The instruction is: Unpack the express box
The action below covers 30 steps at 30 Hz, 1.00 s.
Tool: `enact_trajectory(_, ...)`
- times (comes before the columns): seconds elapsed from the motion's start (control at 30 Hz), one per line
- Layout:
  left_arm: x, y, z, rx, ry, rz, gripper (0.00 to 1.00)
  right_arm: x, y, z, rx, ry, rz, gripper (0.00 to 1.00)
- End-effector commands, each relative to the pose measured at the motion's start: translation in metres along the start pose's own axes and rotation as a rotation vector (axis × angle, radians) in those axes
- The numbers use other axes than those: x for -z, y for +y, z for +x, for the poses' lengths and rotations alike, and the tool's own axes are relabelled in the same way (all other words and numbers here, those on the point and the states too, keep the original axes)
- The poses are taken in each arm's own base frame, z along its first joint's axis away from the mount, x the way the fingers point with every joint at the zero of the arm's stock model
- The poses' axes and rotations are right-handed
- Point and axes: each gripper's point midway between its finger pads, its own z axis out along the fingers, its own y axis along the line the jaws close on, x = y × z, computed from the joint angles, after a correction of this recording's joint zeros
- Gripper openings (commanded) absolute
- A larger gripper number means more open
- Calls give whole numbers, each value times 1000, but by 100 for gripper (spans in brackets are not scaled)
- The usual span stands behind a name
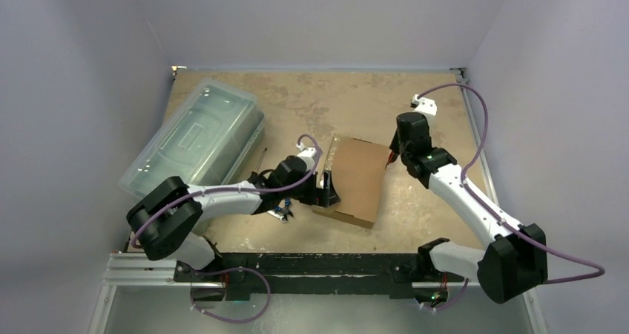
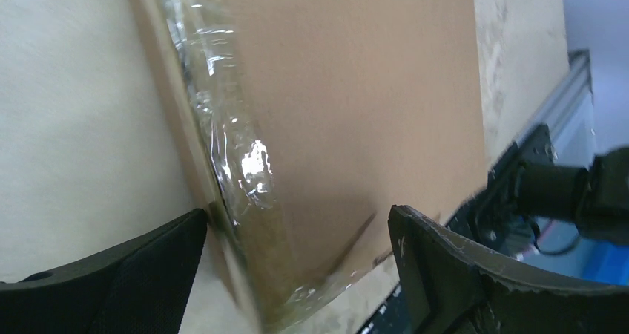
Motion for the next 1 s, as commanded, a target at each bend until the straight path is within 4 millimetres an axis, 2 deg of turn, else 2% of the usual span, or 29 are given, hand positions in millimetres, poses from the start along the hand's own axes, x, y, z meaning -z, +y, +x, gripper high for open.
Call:
enact_trajectory(0.0, 10, -58, 6, 67, -24, 230, 92, 0, 51, -19, 3, -34, -233, 0)
enact_trajectory(0.07, 17, -64, 11, 60, 2, 256, 93, -1, 55, -25, 22, -33, -238, 0)
enact_trajectory(0.17, 35, -63, 6, 23, -30, 245, 96, 2, 33, -42, 57, -82, -127, 0)
enact_trajectory(0.27, 58, -62, -7, -38, -65, 209, 98, 15, 19, -60, 66, -136, -72, 0)
enact_trajectory(0.37, 83, -41, -35, -147, -106, 72, 99, 28, 4, -71, 62, -178, -30, 0)
enact_trajectory(0.47, 107, -24, -81, -159, -175, 23, 99, 40, 22, -77, 58, -202, -156, 0)
enact_trajectory(0.57, 115, -15, -126, -126, -246, 28, 99, 53, 45, -77, 27, -203, -289, 0)
enact_trajectory(0.67, 108, -21, -165, -52, -295, 88, 99, 72, 73, -67, 3, -183, -377, 0)
enact_trajectory(0.77, 82, -19, -191, 1, -295, 106, 95, 86, 97, -59, -22, -175, -443, 0)
enact_trajectory(0.9, 38, -3, -210, -52, -255, 81, 77, 88, 120, -49, -69, -140, -537, 0)
enact_trajectory(0.97, 21, -2, -211, -76, -241, 118, 76, 86, 132, -43, -74, -114, -547, 0)
